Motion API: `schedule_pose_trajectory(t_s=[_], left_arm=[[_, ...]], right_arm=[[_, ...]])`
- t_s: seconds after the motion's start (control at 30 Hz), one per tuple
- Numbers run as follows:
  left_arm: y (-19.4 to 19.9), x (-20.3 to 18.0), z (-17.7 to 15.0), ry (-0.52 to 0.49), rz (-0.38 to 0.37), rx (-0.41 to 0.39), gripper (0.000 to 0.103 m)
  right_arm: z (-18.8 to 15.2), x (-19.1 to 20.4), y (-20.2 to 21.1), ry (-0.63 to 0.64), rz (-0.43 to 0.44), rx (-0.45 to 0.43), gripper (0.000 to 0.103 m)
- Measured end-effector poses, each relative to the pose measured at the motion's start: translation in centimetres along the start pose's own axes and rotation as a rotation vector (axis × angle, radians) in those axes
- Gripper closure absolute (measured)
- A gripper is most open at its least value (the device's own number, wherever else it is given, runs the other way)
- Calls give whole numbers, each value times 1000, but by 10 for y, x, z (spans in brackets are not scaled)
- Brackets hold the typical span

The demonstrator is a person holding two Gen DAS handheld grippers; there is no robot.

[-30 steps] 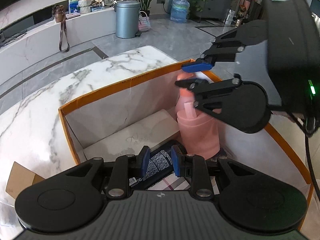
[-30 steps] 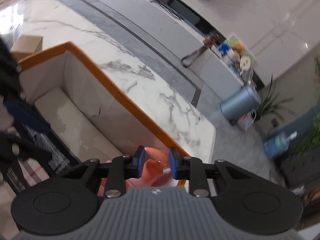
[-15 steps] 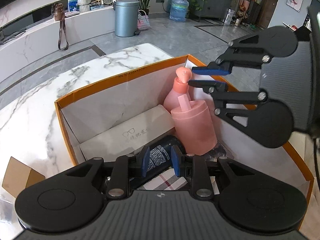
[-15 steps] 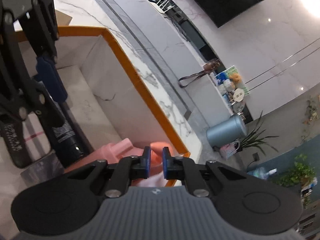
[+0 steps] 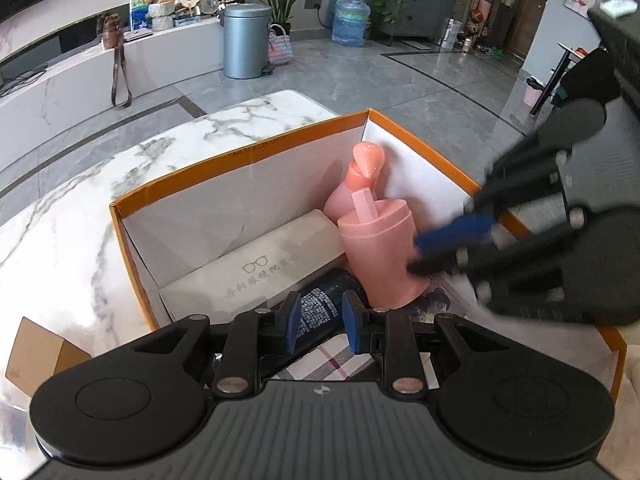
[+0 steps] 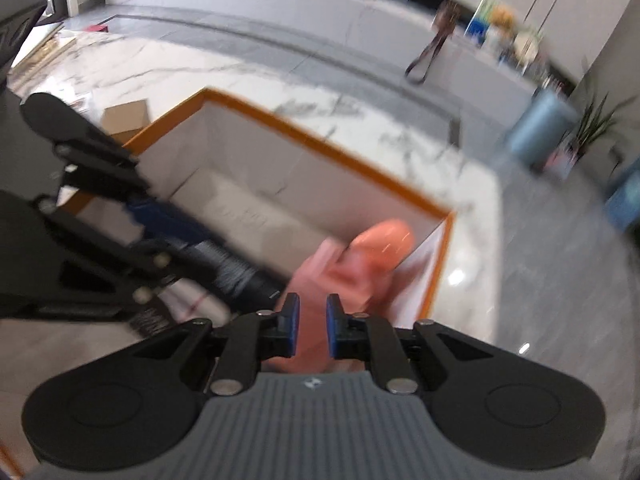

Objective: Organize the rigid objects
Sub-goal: 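Lower the pink cup beside the pink bottle and open the right gripper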

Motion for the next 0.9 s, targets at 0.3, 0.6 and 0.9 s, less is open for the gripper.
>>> schedule_pose_trajectory(t_s=[0.3,0.6,0.9], left_arm=[[0,-3,0,-17,1,-23,74],[-1,-4,0,-15,1,-27,74],[-2,-4,1,-22,9,-22,74]], right_arm=[[-21,20,-24,84,0,147,100],[-27,21,-37,67,-28,190,100],[-23,26,-18,70,-19,186,97]])
Point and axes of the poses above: each gripper's, at about its wrist camera, not at the fingertips, and y roughly against the way its jaws point, x to its left, z to its top, the point moved 3 cm from there along -y, roughly the way its jaws point, and after that the axes turned 10 degrees about -x, right-handed, at the moved point
